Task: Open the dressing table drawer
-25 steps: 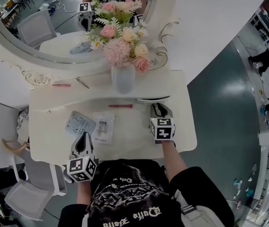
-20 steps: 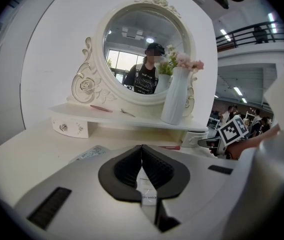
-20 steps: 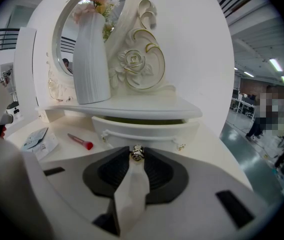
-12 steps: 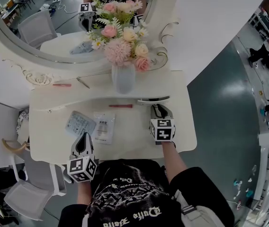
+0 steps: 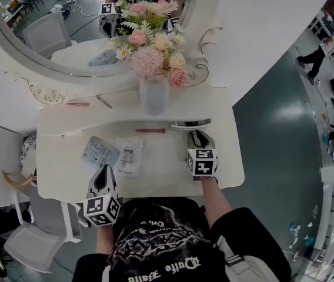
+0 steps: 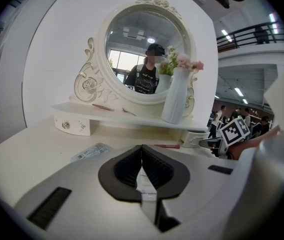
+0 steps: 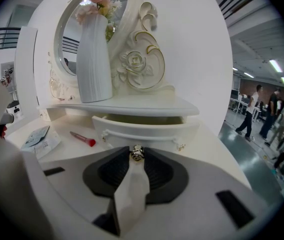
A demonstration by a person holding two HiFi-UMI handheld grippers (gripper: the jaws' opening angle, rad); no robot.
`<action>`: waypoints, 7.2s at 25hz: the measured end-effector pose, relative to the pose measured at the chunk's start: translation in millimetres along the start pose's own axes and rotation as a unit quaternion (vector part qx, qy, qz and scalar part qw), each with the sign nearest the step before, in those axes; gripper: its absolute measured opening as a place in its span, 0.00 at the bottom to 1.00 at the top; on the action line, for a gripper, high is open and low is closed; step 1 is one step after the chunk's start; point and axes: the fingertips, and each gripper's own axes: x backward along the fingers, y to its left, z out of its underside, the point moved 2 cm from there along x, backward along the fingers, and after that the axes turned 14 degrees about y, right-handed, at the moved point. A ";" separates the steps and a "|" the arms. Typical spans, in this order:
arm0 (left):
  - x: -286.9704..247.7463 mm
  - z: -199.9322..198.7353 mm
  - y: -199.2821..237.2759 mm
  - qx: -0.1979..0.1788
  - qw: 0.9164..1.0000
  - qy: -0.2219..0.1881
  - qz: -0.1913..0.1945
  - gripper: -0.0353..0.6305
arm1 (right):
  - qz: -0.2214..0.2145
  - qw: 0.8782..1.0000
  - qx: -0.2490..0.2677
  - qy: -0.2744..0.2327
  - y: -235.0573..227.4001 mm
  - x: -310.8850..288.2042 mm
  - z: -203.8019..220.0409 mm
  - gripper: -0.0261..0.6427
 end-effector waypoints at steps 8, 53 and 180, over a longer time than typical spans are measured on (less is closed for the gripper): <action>2.2 4.9 2.0 0.003 1.000 0.001 -0.002 0.08 | 0.002 1.000 0.001 0.001 1.1 2.5 3.4 0.19; 7.6 19.4 -1.4 0.018 1.000 0.001 0.001 0.08 | 0.005 1.000 0.001 -0.001 5.4 16.1 19.5 0.19; -24.0 22.4 -42.5 -0.036 0.997 0.027 0.055 0.08 | -0.160 0.982 0.089 -0.052 106.4 56.5 33.7 0.05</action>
